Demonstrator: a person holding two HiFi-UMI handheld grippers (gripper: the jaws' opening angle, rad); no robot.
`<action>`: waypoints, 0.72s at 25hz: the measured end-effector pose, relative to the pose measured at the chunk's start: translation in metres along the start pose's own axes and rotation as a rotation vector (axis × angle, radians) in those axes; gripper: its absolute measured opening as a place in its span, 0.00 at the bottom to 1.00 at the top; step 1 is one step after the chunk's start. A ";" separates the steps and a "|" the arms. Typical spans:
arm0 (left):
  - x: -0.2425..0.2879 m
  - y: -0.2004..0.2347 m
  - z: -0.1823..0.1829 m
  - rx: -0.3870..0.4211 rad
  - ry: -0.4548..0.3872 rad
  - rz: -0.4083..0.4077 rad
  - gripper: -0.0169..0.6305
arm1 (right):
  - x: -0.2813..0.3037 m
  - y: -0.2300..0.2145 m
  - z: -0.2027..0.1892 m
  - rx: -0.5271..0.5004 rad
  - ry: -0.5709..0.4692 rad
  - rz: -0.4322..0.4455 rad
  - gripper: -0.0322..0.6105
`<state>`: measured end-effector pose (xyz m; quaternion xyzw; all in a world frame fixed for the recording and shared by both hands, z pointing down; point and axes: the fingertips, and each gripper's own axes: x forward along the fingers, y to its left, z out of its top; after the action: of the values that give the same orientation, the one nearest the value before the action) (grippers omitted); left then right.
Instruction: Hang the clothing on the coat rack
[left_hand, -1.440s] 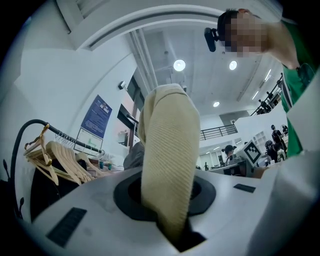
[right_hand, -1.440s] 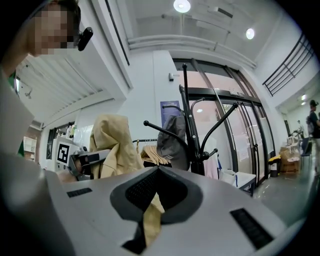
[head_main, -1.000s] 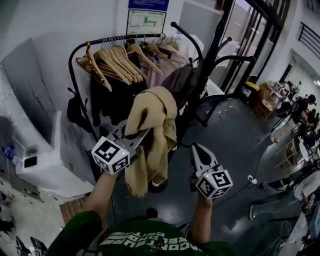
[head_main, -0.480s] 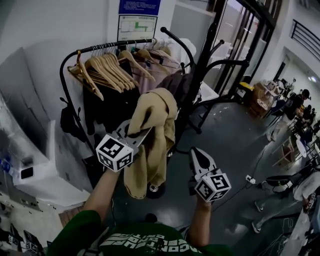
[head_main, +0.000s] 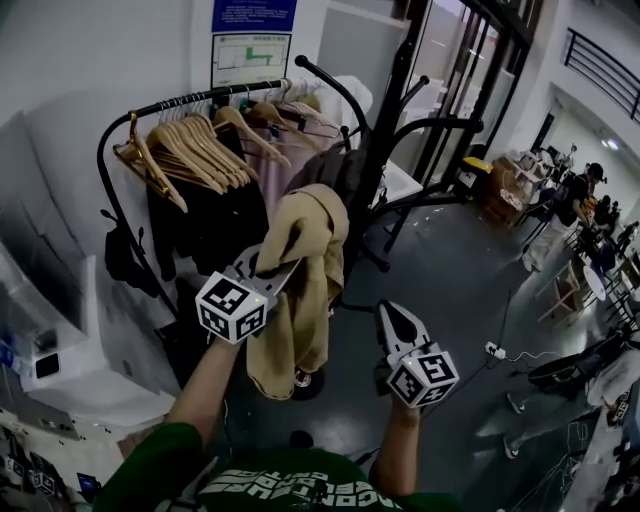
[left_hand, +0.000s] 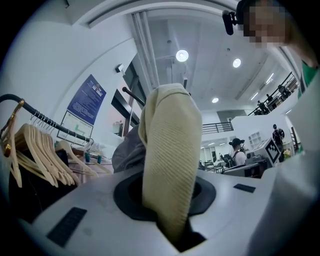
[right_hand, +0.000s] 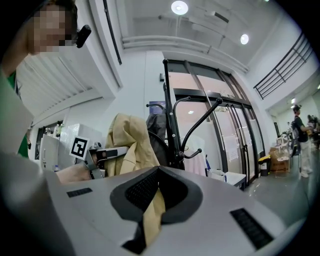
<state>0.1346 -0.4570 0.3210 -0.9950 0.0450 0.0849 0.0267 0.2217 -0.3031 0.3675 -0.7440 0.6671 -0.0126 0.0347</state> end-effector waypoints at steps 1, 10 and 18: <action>0.001 0.000 -0.002 -0.001 0.003 -0.002 0.14 | -0.001 -0.002 -0.001 0.003 0.001 -0.005 0.06; 0.003 0.001 -0.017 -0.029 0.015 -0.003 0.13 | -0.007 -0.014 -0.015 0.033 0.023 -0.034 0.06; -0.002 -0.004 -0.031 -0.007 0.018 -0.004 0.14 | -0.009 -0.014 -0.027 0.059 0.042 -0.028 0.06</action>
<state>0.1379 -0.4546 0.3518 -0.9959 0.0432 0.0758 0.0230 0.2325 -0.2932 0.3956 -0.7514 0.6567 -0.0484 0.0426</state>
